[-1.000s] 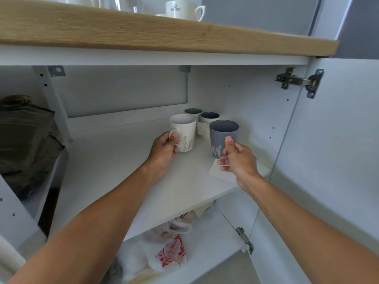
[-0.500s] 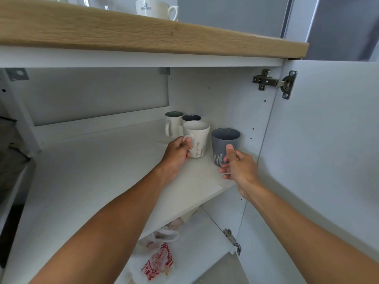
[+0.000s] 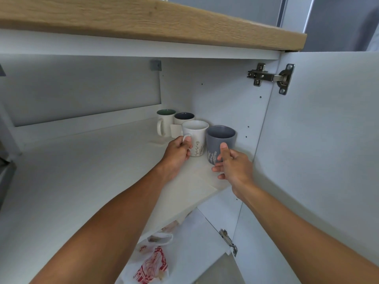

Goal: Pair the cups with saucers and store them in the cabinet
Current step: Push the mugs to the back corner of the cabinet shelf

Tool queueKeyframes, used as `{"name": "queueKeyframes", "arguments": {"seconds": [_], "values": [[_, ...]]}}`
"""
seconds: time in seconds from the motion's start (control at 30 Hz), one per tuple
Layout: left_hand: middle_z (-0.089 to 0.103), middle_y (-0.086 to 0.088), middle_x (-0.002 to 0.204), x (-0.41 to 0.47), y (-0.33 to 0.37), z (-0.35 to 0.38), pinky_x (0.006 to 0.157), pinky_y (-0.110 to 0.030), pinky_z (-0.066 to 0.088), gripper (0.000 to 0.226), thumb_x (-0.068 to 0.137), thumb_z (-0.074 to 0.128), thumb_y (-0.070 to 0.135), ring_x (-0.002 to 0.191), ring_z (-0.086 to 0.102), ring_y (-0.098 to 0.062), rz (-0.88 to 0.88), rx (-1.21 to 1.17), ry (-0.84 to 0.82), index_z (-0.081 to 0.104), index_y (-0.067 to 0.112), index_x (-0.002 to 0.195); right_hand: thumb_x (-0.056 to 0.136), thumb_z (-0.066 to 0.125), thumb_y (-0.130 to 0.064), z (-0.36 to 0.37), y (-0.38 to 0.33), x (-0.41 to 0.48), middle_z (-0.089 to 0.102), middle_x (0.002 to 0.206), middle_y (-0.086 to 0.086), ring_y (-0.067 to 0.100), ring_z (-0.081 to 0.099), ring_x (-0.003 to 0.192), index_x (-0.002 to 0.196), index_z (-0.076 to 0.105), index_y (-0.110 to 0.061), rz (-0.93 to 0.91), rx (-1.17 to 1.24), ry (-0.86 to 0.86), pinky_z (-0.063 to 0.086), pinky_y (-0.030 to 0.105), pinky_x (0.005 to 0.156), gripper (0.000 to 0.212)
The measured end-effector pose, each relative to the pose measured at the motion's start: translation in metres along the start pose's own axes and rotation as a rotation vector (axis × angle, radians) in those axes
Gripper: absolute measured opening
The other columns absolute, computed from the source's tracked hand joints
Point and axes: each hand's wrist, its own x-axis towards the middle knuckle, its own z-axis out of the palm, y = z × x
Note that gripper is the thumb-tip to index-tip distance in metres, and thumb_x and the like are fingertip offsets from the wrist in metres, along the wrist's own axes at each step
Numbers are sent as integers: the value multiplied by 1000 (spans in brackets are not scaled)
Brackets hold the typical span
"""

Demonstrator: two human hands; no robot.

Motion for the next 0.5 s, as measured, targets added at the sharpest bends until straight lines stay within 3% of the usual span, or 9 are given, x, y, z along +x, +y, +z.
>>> {"name": "queueKeyframes", "arguments": {"seconds": [0.13, 0.3, 0.43, 0.5], "values": [[47, -2, 69, 9, -3, 1, 58, -22, 37, 29, 103, 44, 28, 59, 41, -11, -3, 23, -28, 53, 9, 83, 95, 52, -56, 1, 1, 1, 66, 66, -1, 14, 63, 54, 70, 66, -16, -16, -56, 11, 41, 21, 47, 50], [51, -4, 77, 18, -5, 1, 58, -21, 37, 30, 103, 45, 29, 61, 42, -10, 7, 28, -60, 56, 13, 79, 95, 53, -56, -3, 4, 9, 60, 65, -11, 3, 52, 64, 75, 73, -17, -83, -183, 6, 38, 17, 59, 48], [62, -1, 88, 21, -4, 1, 59, -22, 39, 27, 102, 47, 29, 65, 49, -10, 7, 47, -79, 61, 15, 84, 94, 54, -56, -3, 6, 11, 66, 71, -10, 1, 55, 67, 80, 77, -14, -123, -189, -16, 39, 4, 55, 50], [62, -2, 89, 20, -2, -1, 61, -23, 39, 25, 101, 49, 31, 68, 52, -10, -5, 55, -72, 62, 13, 89, 93, 54, -58, -3, 7, 11, 70, 74, -1, 9, 57, 68, 81, 76, -10, -134, -184, -23, 39, 9, 56, 54]]}}
